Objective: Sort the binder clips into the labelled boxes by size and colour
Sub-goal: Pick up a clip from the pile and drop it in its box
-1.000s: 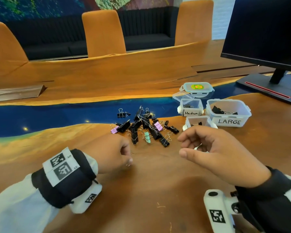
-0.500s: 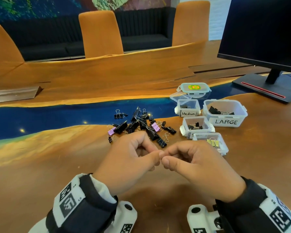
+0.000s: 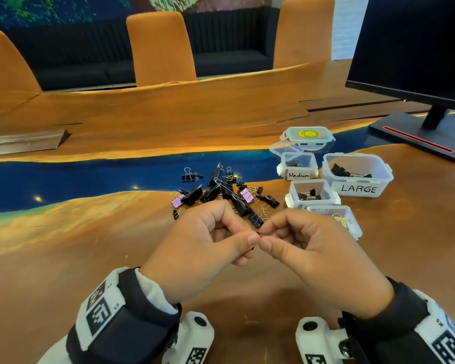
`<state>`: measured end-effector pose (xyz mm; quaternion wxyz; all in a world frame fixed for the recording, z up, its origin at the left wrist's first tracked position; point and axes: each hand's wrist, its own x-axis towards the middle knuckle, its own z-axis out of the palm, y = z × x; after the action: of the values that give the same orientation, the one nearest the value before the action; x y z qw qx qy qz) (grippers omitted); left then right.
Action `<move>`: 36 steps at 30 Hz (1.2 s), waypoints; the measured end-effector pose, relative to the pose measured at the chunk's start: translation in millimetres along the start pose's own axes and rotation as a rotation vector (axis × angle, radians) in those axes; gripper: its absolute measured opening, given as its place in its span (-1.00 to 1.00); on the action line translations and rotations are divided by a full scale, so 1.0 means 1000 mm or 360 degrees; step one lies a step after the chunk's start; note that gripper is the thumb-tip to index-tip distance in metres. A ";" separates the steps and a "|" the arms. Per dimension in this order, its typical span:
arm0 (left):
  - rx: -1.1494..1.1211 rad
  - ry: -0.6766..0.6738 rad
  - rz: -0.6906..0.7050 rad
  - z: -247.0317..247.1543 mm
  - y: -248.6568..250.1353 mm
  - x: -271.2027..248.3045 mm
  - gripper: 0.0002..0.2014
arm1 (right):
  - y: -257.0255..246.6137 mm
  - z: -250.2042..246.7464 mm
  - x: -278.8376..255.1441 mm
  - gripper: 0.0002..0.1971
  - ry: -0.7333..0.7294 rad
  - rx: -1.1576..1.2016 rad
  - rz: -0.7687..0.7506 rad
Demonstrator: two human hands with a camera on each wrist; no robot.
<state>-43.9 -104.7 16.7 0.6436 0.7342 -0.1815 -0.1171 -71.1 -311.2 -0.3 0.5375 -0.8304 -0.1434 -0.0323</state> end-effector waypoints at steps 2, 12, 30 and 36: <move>0.0338 0.0060 0.0156 0.002 -0.001 -0.001 -0.81 | -0.002 0.001 0.000 -0.90 0.0065 0.0077 0.0037; 0.0702 0.0022 0.0269 0.004 -0.001 -0.001 -0.82 | 0.002 0.002 0.000 -0.81 -0.0086 0.0034 0.0127; -0.0300 0.0212 -0.0324 -0.013 -0.006 0.014 -0.88 | -0.020 -0.072 0.065 -0.91 -0.0239 -0.1146 0.0118; -0.0338 0.0267 -0.0330 -0.023 -0.008 0.012 -0.84 | 0.019 -0.103 0.127 -0.44 -0.0605 -0.2100 0.0544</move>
<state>-22.6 -88.5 13.1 0.7150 0.6841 -0.0371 -0.1397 66.4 -385.4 52.7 -0.1147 -0.9850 -0.0527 0.1179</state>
